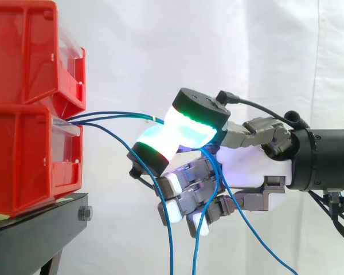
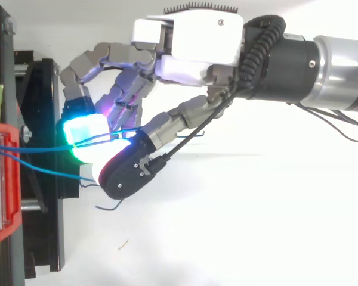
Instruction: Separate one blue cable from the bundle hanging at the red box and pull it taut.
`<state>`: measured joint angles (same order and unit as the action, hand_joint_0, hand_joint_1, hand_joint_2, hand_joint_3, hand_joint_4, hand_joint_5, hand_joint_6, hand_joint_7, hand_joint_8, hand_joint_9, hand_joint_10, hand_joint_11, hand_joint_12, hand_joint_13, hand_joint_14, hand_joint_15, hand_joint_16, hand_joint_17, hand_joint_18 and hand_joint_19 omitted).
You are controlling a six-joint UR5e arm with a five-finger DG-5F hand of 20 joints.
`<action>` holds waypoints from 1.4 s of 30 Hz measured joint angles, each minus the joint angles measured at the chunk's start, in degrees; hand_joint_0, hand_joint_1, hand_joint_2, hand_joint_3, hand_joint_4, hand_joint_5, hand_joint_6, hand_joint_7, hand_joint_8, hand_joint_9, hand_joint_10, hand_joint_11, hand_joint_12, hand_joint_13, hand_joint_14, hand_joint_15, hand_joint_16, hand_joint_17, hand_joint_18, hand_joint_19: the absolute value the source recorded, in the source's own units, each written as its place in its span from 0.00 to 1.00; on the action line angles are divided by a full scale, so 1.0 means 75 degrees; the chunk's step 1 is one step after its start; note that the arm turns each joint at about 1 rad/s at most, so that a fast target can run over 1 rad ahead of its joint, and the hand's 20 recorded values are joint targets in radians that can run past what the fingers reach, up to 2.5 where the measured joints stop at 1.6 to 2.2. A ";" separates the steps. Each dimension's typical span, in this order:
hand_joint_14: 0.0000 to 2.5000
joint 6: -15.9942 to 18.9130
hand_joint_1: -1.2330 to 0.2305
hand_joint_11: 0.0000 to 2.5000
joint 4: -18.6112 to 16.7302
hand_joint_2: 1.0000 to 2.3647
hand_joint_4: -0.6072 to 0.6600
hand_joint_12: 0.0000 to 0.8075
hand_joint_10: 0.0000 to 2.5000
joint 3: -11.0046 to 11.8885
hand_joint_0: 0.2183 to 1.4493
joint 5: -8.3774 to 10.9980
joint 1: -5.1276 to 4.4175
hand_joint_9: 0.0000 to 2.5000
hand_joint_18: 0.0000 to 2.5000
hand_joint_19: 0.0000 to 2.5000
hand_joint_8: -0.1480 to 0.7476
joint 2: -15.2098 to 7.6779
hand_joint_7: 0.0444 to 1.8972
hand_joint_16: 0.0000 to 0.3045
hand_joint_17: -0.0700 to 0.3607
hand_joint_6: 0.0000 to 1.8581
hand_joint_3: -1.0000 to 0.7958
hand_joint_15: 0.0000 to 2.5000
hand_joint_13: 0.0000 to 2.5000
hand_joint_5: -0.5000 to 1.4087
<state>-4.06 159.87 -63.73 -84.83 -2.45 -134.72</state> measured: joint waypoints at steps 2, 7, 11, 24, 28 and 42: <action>0.01 0.0000 0.38 0.41 0.0000 0.00 0.61 0.48 0.01 -0.0002 0.23 0.0001 -0.0001 0.36 0.42 0.23 0.55 -0.0001 0.65 0.19 0.46 0.44 0.28 0.22 0.38 0.16; 0.01 0.0002 0.49 0.40 0.0000 0.00 0.60 0.46 0.01 -0.0004 0.28 -0.0002 -0.0001 0.36 0.41 0.25 0.53 -0.0002 0.65 0.18 0.44 0.43 0.28 0.22 0.37 0.17; 0.01 -0.0001 0.42 0.40 0.0000 0.01 0.58 0.46 0.01 -0.0007 0.31 -0.0002 -0.0004 0.35 0.40 0.25 0.53 -0.0001 0.69 0.17 0.44 0.42 0.34 0.22 0.37 0.17; 0.01 0.0001 0.23 0.39 0.0000 0.01 0.58 0.45 0.01 -0.0011 0.39 0.0049 -0.0013 0.33 0.40 0.23 0.52 -0.0001 0.68 0.18 0.44 0.46 0.33 0.22 0.36 0.15; 0.01 0.0002 0.23 0.40 0.0000 0.00 0.58 0.45 0.01 -0.0011 0.43 0.0057 -0.0013 0.34 0.41 0.21 0.52 -0.0001 0.68 0.17 0.44 0.46 0.28 0.21 0.37 0.16; 0.01 0.0021 0.20 0.40 -0.0003 0.00 0.57 0.44 0.01 -0.0072 0.41 0.0064 -0.0023 0.34 0.41 0.20 0.51 -0.0001 0.69 0.17 0.44 0.46 0.28 0.21 0.36 0.16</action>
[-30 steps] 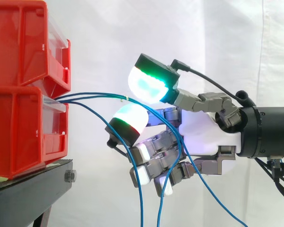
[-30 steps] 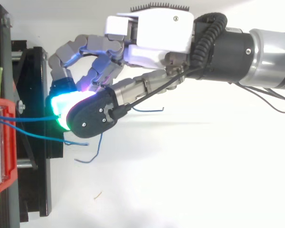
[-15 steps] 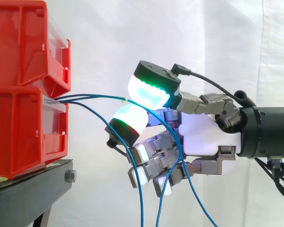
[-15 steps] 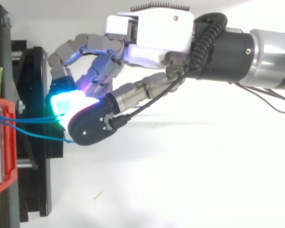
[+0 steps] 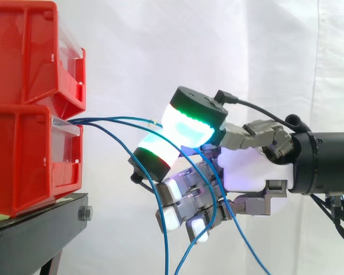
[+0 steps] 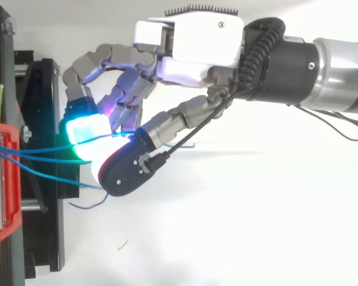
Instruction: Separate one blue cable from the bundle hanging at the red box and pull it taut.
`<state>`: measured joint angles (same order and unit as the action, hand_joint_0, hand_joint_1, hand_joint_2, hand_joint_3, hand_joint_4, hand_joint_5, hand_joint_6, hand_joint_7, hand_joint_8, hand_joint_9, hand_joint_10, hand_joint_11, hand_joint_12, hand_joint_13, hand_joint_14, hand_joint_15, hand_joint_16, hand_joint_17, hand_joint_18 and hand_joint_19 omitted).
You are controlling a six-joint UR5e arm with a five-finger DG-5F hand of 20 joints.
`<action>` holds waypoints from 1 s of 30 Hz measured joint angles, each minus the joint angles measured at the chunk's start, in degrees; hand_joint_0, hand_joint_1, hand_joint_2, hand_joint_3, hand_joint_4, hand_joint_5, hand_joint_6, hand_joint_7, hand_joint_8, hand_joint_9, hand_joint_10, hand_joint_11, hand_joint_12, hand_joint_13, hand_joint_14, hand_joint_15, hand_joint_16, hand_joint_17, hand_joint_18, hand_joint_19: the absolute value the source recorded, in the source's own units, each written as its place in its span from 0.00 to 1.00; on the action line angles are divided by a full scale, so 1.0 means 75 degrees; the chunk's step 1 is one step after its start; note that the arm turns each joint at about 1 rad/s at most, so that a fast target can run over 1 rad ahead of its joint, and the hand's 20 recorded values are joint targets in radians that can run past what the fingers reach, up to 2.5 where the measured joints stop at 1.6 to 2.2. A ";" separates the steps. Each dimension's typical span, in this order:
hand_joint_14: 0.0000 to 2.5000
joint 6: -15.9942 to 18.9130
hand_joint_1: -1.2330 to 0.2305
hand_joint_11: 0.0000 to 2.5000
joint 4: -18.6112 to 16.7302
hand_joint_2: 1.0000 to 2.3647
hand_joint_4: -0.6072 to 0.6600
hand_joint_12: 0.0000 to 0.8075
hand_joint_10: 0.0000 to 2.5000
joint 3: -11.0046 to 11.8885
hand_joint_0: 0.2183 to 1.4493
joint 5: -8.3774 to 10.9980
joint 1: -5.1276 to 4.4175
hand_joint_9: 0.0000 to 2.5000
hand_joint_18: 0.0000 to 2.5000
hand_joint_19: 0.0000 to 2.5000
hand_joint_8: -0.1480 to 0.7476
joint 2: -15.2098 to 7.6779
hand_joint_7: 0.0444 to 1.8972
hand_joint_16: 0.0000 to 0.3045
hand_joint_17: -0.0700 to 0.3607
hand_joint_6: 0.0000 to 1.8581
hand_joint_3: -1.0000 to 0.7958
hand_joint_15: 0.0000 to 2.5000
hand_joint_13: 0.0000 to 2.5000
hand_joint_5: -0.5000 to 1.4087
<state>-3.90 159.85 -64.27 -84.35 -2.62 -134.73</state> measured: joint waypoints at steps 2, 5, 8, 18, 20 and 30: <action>0.01 0.0006 0.18 0.39 -0.0017 0.00 0.57 0.44 0.01 -0.0045 0.38 0.0012 -0.0010 0.33 0.40 0.20 0.51 -0.0001 0.70 0.18 0.44 0.46 0.28 0.21 0.36 0.16; 0.01 0.0012 0.15 0.39 -0.0063 0.00 0.57 0.45 0.01 -0.0085 0.30 0.0056 -0.0020 0.33 0.40 0.20 0.51 0.0000 0.69 0.18 0.45 0.46 0.28 0.21 0.35 0.16; 0.01 0.0015 0.17 0.39 -0.0097 0.00 0.59 0.48 0.01 -0.0098 0.21 0.0081 -0.0025 0.32 0.41 0.21 0.54 0.0000 0.67 0.20 0.48 0.46 0.28 0.21 0.35 0.16; 0.01 0.0022 0.52 0.39 -0.0136 0.00 0.61 0.47 0.01 -0.0103 0.26 0.0090 -0.0027 0.37 0.41 0.25 0.55 0.0000 0.67 0.18 0.45 0.41 0.28 0.22 0.38 0.18; 0.01 0.0023 0.47 0.39 -0.0137 0.00 0.60 0.46 0.01 -0.0103 0.30 0.0090 -0.0027 0.37 0.41 0.26 0.53 0.0000 0.69 0.17 0.44 0.41 0.28 0.22 0.38 0.18; 0.01 0.0027 0.35 0.40 -0.0138 0.01 0.52 0.47 0.01 -0.0105 0.28 0.0091 -0.0035 0.37 0.41 0.25 0.55 0.0000 0.72 0.18 0.46 0.45 0.46 0.23 0.37 0.17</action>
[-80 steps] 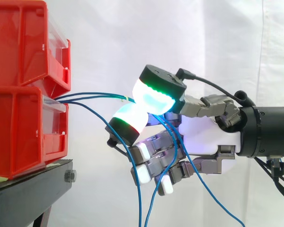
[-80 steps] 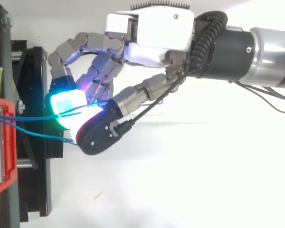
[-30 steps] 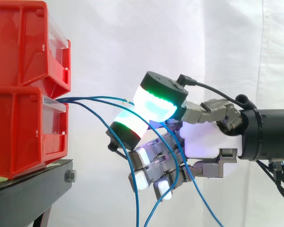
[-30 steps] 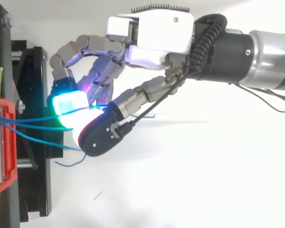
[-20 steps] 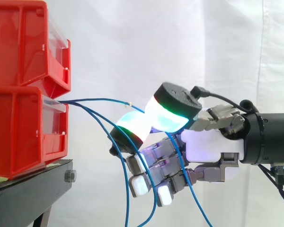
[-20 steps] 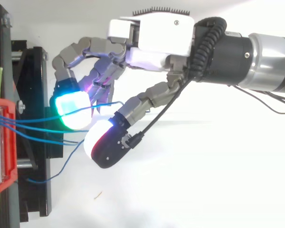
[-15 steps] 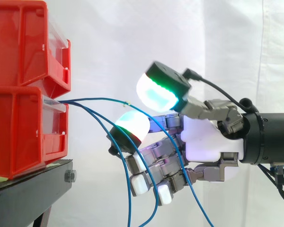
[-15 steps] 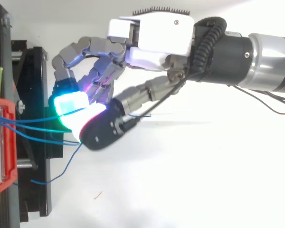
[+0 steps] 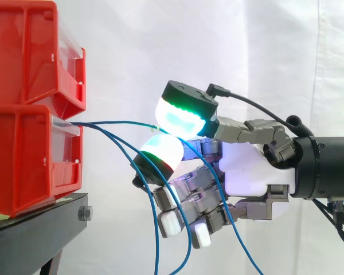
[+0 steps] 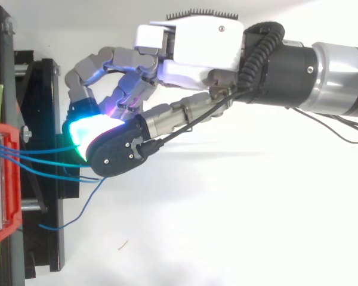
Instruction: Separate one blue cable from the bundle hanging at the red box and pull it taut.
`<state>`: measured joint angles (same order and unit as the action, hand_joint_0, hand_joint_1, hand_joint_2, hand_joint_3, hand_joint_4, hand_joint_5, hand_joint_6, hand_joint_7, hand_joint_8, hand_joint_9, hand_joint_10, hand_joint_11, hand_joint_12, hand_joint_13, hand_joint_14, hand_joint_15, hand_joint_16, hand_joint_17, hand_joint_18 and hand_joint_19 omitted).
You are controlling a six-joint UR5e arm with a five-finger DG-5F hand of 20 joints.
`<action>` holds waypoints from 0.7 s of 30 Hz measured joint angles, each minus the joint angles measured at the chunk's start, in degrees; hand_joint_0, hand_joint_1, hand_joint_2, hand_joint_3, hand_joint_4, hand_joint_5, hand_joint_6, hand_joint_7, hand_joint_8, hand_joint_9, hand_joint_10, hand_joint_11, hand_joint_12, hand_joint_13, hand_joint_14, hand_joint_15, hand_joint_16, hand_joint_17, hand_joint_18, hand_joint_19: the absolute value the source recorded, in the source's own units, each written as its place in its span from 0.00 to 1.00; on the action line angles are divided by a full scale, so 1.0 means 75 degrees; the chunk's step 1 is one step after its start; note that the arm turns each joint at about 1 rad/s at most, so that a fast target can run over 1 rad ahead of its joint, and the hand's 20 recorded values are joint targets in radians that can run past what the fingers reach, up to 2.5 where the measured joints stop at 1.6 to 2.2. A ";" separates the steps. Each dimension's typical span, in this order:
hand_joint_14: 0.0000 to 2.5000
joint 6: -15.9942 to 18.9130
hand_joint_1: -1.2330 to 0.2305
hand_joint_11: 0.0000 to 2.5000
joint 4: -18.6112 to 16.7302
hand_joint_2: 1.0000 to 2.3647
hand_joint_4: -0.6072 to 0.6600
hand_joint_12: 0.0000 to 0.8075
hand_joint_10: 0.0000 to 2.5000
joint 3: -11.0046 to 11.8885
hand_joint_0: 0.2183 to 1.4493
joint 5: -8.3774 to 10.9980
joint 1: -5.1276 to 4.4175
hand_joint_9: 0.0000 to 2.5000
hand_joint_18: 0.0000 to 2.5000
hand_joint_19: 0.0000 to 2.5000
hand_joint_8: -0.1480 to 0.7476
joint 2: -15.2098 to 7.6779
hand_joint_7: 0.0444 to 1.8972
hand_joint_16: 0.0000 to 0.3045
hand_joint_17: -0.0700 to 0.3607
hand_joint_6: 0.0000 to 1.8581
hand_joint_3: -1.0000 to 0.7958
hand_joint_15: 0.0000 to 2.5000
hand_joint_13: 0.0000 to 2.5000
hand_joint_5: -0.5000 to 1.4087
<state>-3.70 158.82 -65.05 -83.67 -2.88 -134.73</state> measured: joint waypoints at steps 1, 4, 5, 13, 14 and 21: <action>0.01 0.0000 0.35 0.40 0.0000 0.01 0.51 0.48 0.01 0.0000 0.28 0.0000 0.0000 0.37 0.41 0.25 0.55 0.0000 0.73 0.19 0.46 0.45 0.46 0.23 0.37 0.17; 0.01 -0.0006 0.32 0.39 0.0000 0.01 0.48 0.47 0.01 0.0001 0.30 0.0000 -0.0006 0.35 0.40 0.25 0.53 0.0000 0.74 0.18 0.45 0.45 0.48 0.22 0.36 0.17; 0.01 -0.0008 0.31 0.39 0.0000 0.01 0.48 0.46 0.01 0.0000 0.30 0.0001 -0.0009 0.35 0.40 0.25 0.53 0.0000 0.75 0.18 0.45 0.46 0.48 0.22 0.36 0.17; 0.01 -0.0011 0.28 0.39 0.0000 0.01 0.49 0.45 0.01 0.0000 0.35 0.0042 -0.0017 0.34 0.38 0.23 0.51 0.0000 0.74 0.18 0.45 0.46 0.42 0.22 0.35 0.15; 0.01 -0.0011 0.28 0.39 0.0000 0.01 0.49 0.45 0.01 0.0001 0.36 0.0044 -0.0018 0.34 0.38 0.23 0.52 0.0000 0.74 0.18 0.45 0.46 0.40 0.22 0.35 0.15; 0.01 -0.0017 0.31 0.42 0.0000 0.00 0.51 0.45 0.01 -0.0008 0.40 0.0048 -0.0024 0.36 0.39 0.22 0.52 0.0000 0.71 0.18 0.44 0.46 0.30 0.21 0.37 0.14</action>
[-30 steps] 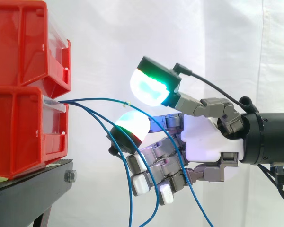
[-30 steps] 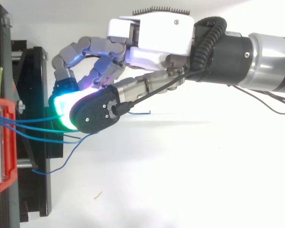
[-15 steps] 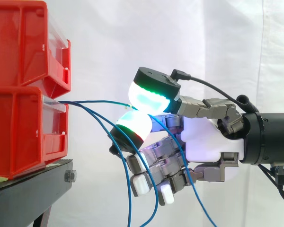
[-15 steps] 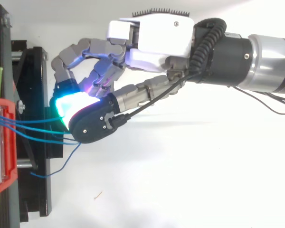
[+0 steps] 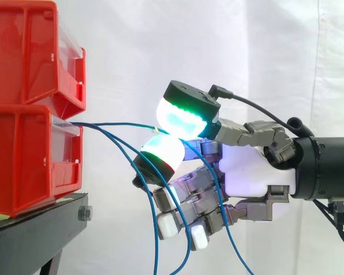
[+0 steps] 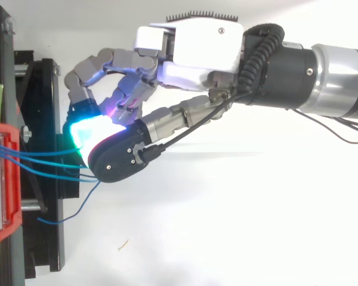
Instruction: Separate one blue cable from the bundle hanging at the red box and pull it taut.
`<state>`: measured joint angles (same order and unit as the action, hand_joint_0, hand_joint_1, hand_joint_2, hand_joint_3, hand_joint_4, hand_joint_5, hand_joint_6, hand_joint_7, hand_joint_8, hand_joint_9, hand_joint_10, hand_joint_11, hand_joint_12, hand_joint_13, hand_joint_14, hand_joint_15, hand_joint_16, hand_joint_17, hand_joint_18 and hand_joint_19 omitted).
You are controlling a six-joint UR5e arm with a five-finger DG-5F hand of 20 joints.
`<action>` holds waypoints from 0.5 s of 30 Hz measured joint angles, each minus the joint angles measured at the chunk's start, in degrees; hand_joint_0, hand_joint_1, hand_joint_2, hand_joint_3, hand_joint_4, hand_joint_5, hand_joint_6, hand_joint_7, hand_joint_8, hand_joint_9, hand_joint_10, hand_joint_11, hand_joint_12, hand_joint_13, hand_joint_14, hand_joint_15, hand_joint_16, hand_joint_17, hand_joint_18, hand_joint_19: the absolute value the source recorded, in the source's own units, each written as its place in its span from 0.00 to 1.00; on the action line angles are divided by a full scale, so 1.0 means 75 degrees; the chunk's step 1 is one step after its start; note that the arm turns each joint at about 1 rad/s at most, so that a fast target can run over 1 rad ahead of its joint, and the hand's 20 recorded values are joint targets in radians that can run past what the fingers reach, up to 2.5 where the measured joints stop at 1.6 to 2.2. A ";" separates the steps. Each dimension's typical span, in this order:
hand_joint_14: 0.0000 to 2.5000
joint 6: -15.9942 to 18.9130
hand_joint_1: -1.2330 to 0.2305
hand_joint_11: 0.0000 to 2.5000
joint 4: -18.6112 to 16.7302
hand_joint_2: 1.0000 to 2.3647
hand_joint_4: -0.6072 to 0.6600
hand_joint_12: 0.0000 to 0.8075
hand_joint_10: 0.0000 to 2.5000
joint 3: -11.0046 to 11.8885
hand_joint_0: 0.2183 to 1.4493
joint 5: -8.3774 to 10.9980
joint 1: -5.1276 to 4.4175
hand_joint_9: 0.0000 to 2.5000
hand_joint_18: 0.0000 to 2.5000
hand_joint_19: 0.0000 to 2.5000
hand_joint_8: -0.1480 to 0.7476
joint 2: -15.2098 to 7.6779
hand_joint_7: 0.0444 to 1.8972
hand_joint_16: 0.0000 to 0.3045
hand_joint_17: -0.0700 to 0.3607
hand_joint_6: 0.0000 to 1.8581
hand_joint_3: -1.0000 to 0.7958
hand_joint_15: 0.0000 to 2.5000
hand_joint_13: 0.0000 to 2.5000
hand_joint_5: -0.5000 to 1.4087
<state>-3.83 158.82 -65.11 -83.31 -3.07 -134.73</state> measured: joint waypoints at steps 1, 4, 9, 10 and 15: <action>0.01 -0.0005 0.32 0.42 0.0000 0.00 0.51 0.45 0.01 -0.0001 0.41 0.0001 0.0000 0.36 0.39 0.22 0.52 0.0000 0.71 0.18 0.44 0.46 0.29 0.21 0.37 0.14; 0.01 -0.0030 0.32 0.43 0.0000 0.00 0.51 0.45 0.01 -0.0002 0.42 -0.0018 -0.0007 0.37 0.40 0.22 0.52 0.0000 0.71 0.18 0.44 0.46 0.28 0.22 0.37 0.14; 0.01 -0.0215 0.33 0.46 0.0003 0.00 0.51 0.44 0.01 -0.0003 0.43 -0.0049 -0.0011 0.38 0.40 0.22 0.53 0.0003 0.70 0.18 0.44 0.46 0.28 0.23 0.38 0.14; 0.01 -0.0273 0.33 0.46 0.0008 0.00 0.51 0.44 0.01 -0.0003 0.43 -0.0066 -0.0012 0.39 0.40 0.22 0.52 0.0002 0.70 0.18 0.44 0.46 0.28 0.23 0.38 0.14; 0.01 -0.0500 0.33 0.47 0.0022 0.00 0.53 0.44 0.01 -0.0003 0.43 -0.0248 -0.0013 0.39 0.40 0.22 0.52 0.0008 0.70 0.18 0.44 0.46 0.28 0.23 0.39 0.14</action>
<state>-7.58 158.98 -65.14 -85.17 -3.16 -134.67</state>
